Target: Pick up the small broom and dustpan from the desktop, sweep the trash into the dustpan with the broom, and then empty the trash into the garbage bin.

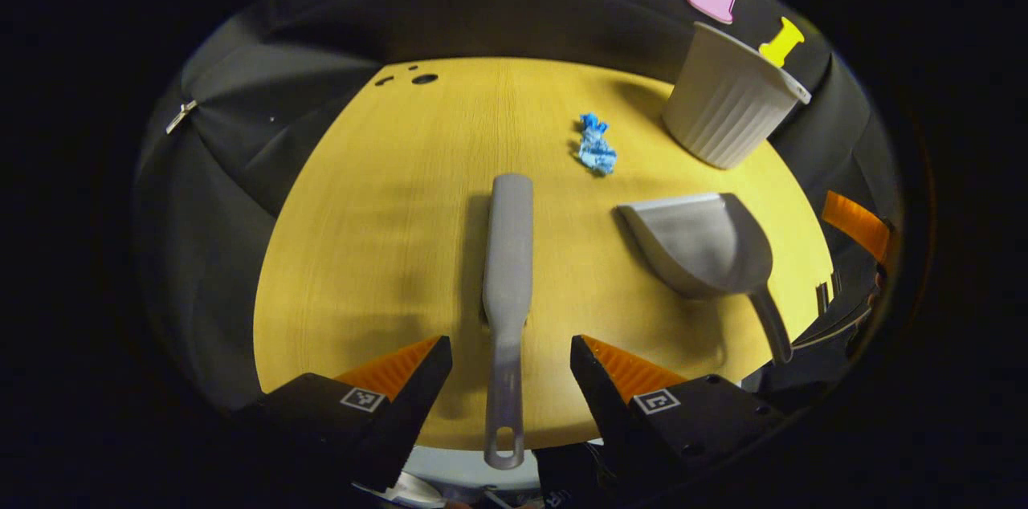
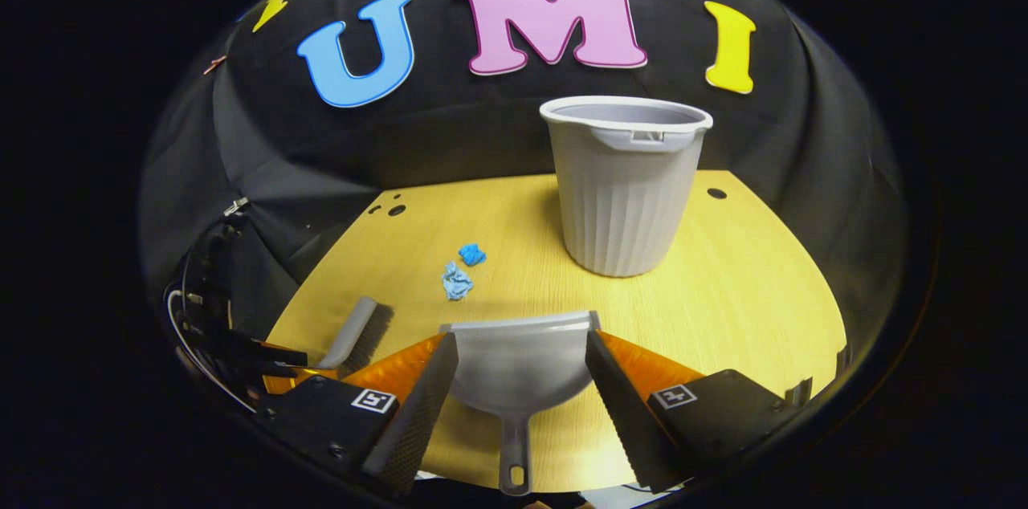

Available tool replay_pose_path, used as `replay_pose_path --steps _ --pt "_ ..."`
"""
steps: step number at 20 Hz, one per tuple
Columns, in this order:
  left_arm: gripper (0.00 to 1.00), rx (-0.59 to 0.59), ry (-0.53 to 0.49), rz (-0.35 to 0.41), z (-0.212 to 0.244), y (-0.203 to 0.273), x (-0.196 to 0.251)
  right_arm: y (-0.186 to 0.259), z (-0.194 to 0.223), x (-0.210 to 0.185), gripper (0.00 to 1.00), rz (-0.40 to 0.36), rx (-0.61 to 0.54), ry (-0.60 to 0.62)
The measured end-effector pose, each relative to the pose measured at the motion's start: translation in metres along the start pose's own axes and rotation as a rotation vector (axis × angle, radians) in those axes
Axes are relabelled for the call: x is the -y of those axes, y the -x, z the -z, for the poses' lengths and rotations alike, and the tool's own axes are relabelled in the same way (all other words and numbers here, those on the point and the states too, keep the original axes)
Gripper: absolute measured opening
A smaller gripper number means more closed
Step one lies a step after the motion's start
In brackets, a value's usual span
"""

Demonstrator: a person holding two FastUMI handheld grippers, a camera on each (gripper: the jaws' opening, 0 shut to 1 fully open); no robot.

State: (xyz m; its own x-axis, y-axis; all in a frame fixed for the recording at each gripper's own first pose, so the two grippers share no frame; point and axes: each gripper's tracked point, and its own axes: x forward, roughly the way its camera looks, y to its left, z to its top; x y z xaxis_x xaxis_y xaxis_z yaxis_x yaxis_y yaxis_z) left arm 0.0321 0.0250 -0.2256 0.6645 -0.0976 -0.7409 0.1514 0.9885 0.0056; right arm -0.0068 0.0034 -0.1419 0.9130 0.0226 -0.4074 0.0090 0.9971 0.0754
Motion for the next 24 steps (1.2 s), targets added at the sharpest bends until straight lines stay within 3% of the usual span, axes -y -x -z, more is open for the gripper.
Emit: replay_pose_path --steps 2,3,10,16,17,19,20,21,24 --pt "0.92 -0.061 -0.008 -0.006 0.005 -0.013 -0.002 -0.004 0.010 0.002 0.99 0.000 -0.038 -0.022" --pt "0.96 -0.089 -0.010 -0.017 0.006 -0.020 -0.006 -0.005 0.015 0.002 0.99 -0.001 -0.056 -0.028" --pt "0.94 -0.229 0.003 -0.050 0.009 -0.045 -0.008 -0.014 0.045 -0.002 1.00 -0.030 -0.171 -0.051" --pt "0.71 -0.257 0.038 -0.088 0.004 -0.056 -0.002 -0.015 0.072 -0.006 0.99 -0.060 -0.279 -0.096" --pt "0.56 -0.258 0.032 -0.088 0.004 -0.056 -0.001 -0.013 0.079 -0.003 0.99 -0.053 -0.304 -0.100" --pt "0.48 -0.270 0.016 -0.085 0.005 -0.055 -0.001 -0.013 0.089 -0.001 0.99 -0.045 -0.341 -0.107" --pt "0.36 -0.268 0.020 -0.087 0.001 -0.049 0.001 -0.014 0.093 0.000 0.99 -0.040 -0.354 -0.106" --pt "0.30 -0.259 0.019 -0.088 0.003 -0.056 0.002 -0.016 0.096 0.002 0.99 -0.035 -0.366 -0.105" --pt "0.24 -0.210 0.056 -0.066 0.000 -0.053 0.004 -0.027 0.122 0.002 0.99 -0.015 -0.444 -0.120"
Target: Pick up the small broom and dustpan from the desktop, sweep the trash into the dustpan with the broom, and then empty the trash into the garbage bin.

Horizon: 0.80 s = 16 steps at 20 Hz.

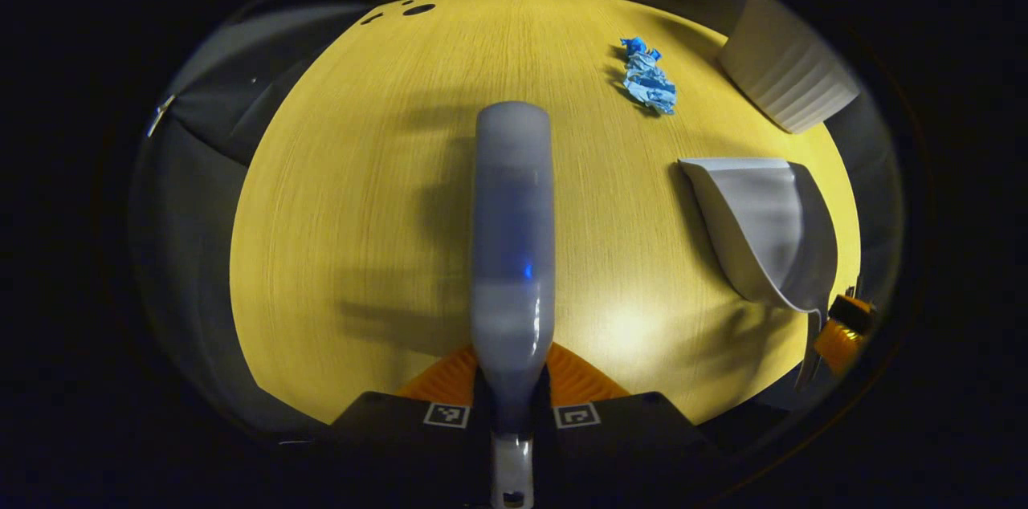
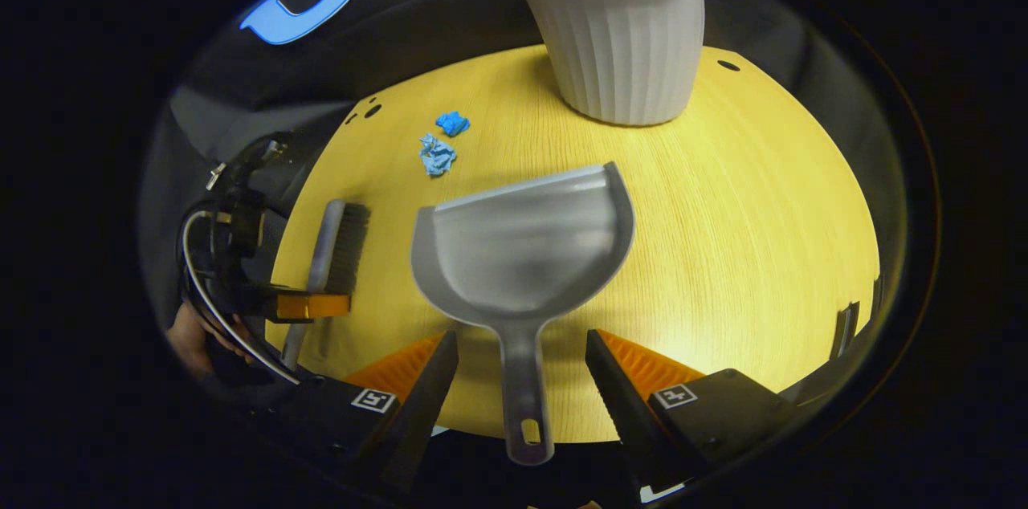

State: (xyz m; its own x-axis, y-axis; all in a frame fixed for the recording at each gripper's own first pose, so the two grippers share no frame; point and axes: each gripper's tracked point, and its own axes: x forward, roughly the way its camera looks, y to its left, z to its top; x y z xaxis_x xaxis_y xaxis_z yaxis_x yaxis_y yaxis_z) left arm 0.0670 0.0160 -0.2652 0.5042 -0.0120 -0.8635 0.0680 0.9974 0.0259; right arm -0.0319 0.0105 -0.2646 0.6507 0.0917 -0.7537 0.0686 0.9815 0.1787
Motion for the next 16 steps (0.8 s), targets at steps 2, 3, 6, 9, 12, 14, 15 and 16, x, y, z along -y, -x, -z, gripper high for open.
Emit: replay_pose_path --steps 2,3,6,9,12,14,15,16 --pt "0.25 0.032 0.000 0.007 -0.009 0.014 -0.006 -0.013 0.011 0.005 0.99 0.015 -0.048 -0.013" --pt "0.26 0.040 0.001 0.008 -0.014 0.017 -0.008 -0.018 0.013 0.006 0.99 0.018 -0.065 -0.012" --pt "0.23 0.070 -0.008 -0.007 -0.030 0.028 -0.014 -0.034 0.016 0.010 0.99 0.039 -0.097 0.007" --pt "0.23 0.089 -0.013 -0.019 -0.046 0.037 -0.019 -0.046 0.018 0.007 0.99 0.047 -0.141 0.018" --pt "0.23 0.094 -0.034 -0.038 -0.060 0.037 -0.027 -0.052 0.015 0.006 0.84 0.058 -0.149 0.058" --pt "0.23 0.096 -0.051 -0.043 -0.072 0.036 -0.029 -0.053 0.016 0.010 0.82 0.073 -0.163 0.063" --pt "0.26 0.097 -0.060 -0.042 -0.078 0.033 -0.030 -0.052 0.015 0.010 0.46 0.069 -0.178 0.059" --pt "0.23 0.098 -0.072 -0.046 -0.086 0.031 -0.031 -0.057 0.016 0.008 0.43 0.058 -0.187 0.057"
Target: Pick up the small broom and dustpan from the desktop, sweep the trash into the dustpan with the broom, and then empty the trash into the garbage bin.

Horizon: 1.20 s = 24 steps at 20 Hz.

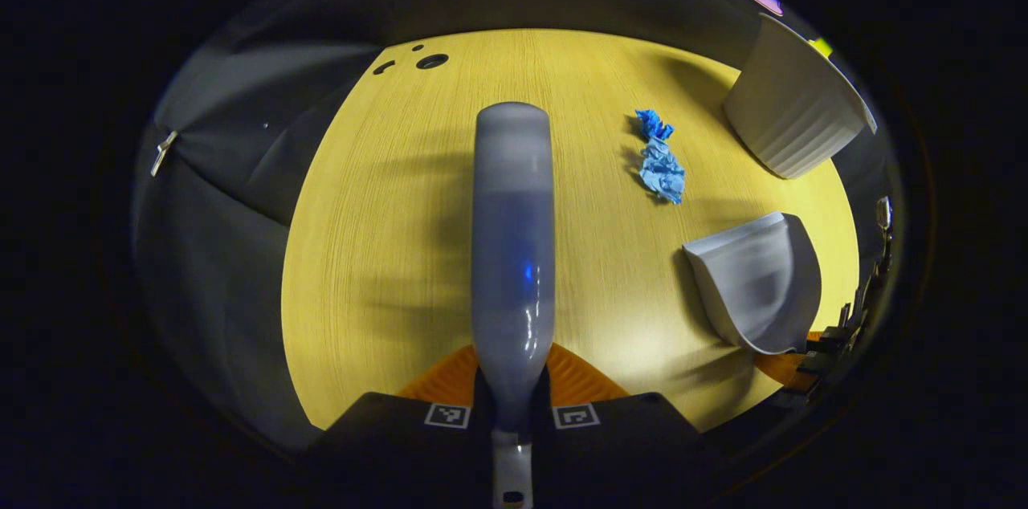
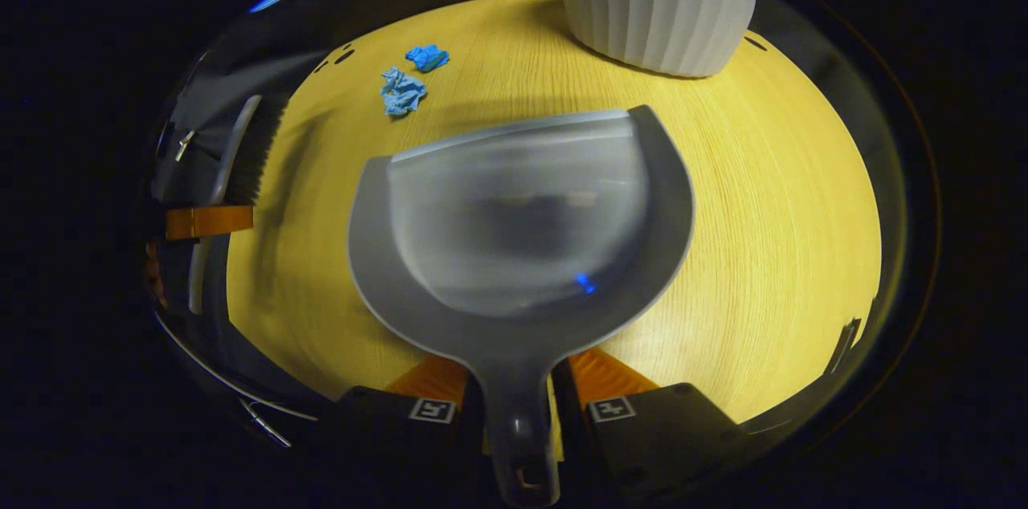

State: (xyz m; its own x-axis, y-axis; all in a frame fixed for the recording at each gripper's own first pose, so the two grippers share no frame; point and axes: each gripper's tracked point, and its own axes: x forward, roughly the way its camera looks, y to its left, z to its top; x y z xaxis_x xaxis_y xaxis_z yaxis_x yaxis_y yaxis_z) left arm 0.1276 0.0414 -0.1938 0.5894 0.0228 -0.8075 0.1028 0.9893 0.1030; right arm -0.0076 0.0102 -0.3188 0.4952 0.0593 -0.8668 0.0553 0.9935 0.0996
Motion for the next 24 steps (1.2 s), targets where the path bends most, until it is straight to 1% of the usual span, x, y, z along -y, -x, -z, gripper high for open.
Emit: replay_pose_path --steps 3,5,8,11,14,17,18,20,22,24 --pt "0.23 0.003 -0.065 -0.008 -0.024 -0.012 -0.005 0.005 0.003 0.002 0.37 -0.034 -0.037 0.036" --pt "0.23 0.004 -0.112 0.015 -0.043 -0.023 0.001 0.001 0.003 0.004 0.34 -0.053 -0.058 0.064" --pt "0.23 0.009 -0.237 0.018 -0.077 -0.041 0.006 0.007 0.004 0.022 0.33 -0.049 -0.067 0.145" --pt "0.23 -0.007 -0.356 0.019 -0.112 -0.062 0.018 0.011 -0.002 0.034 0.33 -0.047 -0.072 0.173" --pt "0.23 -0.030 -0.488 0.007 -0.131 -0.080 0.029 0.012 -0.006 0.042 0.33 -0.049 -0.075 0.205" --pt "0.20 -0.068 -0.566 0.012 -0.136 -0.096 0.043 0.012 -0.006 0.045 0.33 -0.058 -0.082 0.224" --pt "0.23 -0.079 -0.592 0.019 -0.137 -0.100 0.048 0.012 -0.007 0.046 0.33 -0.058 -0.081 0.234" --pt "0.23 -0.066 -0.661 0.034 -0.144 -0.104 0.058 0.012 -0.009 0.049 0.33 -0.061 -0.081 0.244" --pt "0.23 -0.089 -0.712 0.065 -0.141 -0.101 0.070 0.012 -0.010 0.050 0.33 -0.066 -0.085 0.251" --pt "0.23 -0.107 -0.734 0.109 -0.129 -0.097 0.087 0.010 -0.010 0.051 0.33 -0.066 -0.086 0.266"
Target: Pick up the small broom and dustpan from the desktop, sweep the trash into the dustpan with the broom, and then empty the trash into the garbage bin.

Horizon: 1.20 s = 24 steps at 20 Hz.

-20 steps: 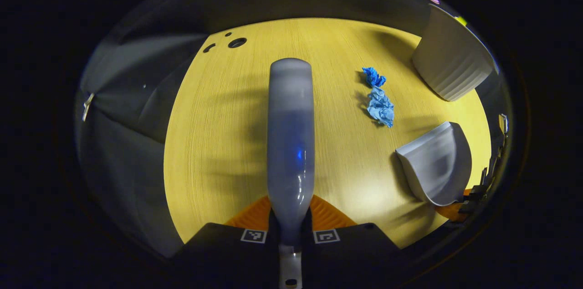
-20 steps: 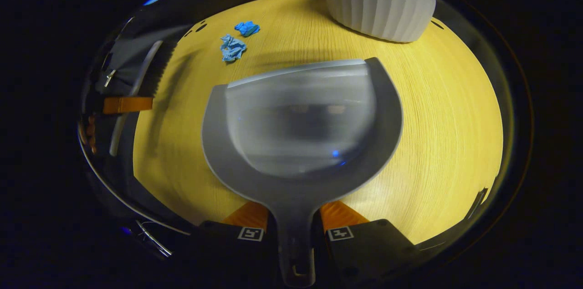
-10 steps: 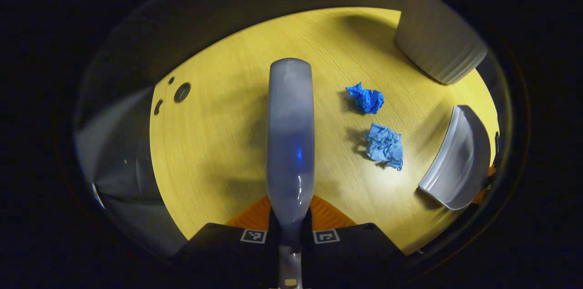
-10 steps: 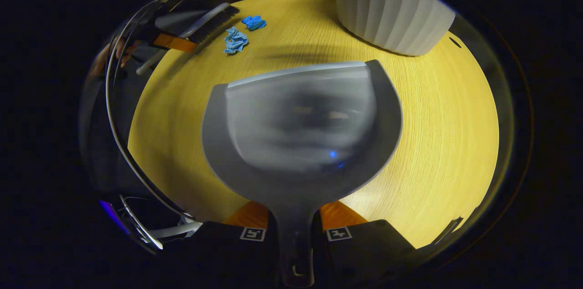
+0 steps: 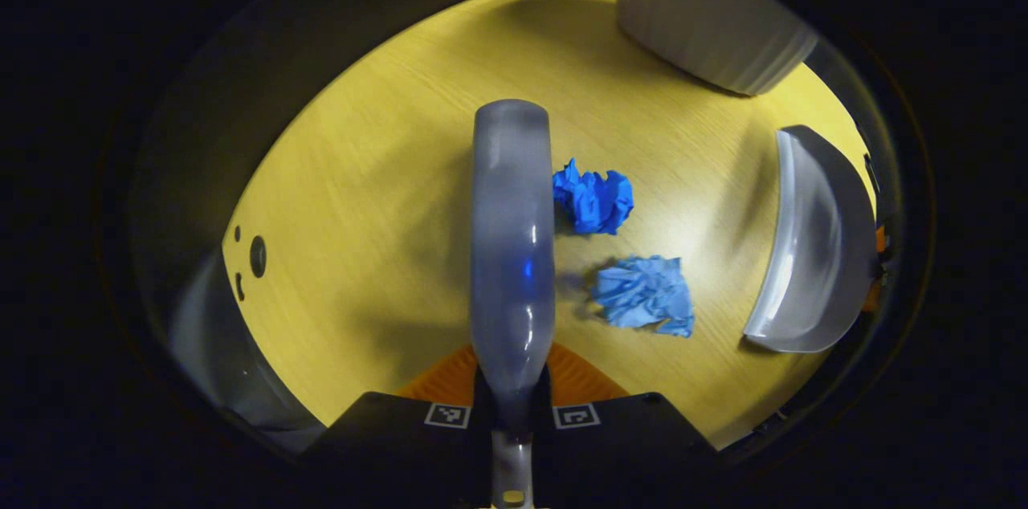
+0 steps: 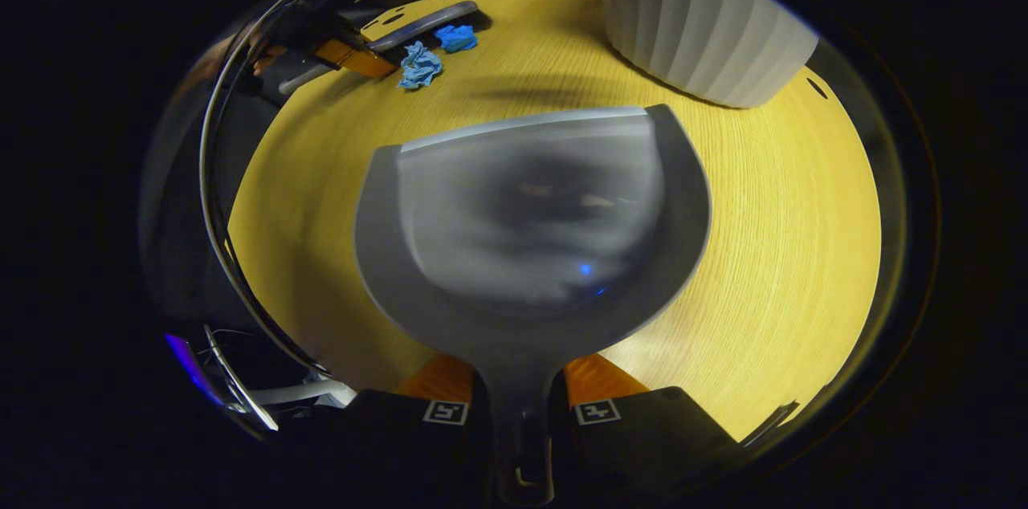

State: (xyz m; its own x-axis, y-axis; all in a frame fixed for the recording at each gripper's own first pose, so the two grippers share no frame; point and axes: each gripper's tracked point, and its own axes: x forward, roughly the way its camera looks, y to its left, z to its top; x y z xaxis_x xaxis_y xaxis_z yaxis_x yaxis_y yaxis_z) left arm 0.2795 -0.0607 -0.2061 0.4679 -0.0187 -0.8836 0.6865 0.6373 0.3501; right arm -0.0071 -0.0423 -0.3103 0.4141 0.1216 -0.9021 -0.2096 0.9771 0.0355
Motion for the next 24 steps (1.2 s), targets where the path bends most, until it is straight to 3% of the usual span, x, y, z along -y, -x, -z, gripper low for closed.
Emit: replay_pose_path --steps 6,13,17,19,24 --pt "0.25 -0.019 0.063 0.108 0.008 0.009 0.075 -0.002 -0.002 0.000 0.33 -0.013 -0.004 0.044" --pt "0.23 -0.068 -0.040 0.264 0.019 0.035 0.154 -0.010 -0.009 0.006 0.33 -0.020 0.006 0.091" --pt "0.23 -0.096 -0.028 0.395 0.033 0.061 0.178 -0.007 -0.010 0.007 0.33 -0.030 0.045 0.097" --pt "0.23 -0.081 -0.013 0.382 0.036 0.067 0.182 -0.008 -0.010 0.008 0.33 -0.027 0.060 0.090" --pt "0.23 0.061 0.193 0.298 0.052 0.099 0.179 0.010 -0.008 0.013 0.33 -0.023 0.098 0.046"
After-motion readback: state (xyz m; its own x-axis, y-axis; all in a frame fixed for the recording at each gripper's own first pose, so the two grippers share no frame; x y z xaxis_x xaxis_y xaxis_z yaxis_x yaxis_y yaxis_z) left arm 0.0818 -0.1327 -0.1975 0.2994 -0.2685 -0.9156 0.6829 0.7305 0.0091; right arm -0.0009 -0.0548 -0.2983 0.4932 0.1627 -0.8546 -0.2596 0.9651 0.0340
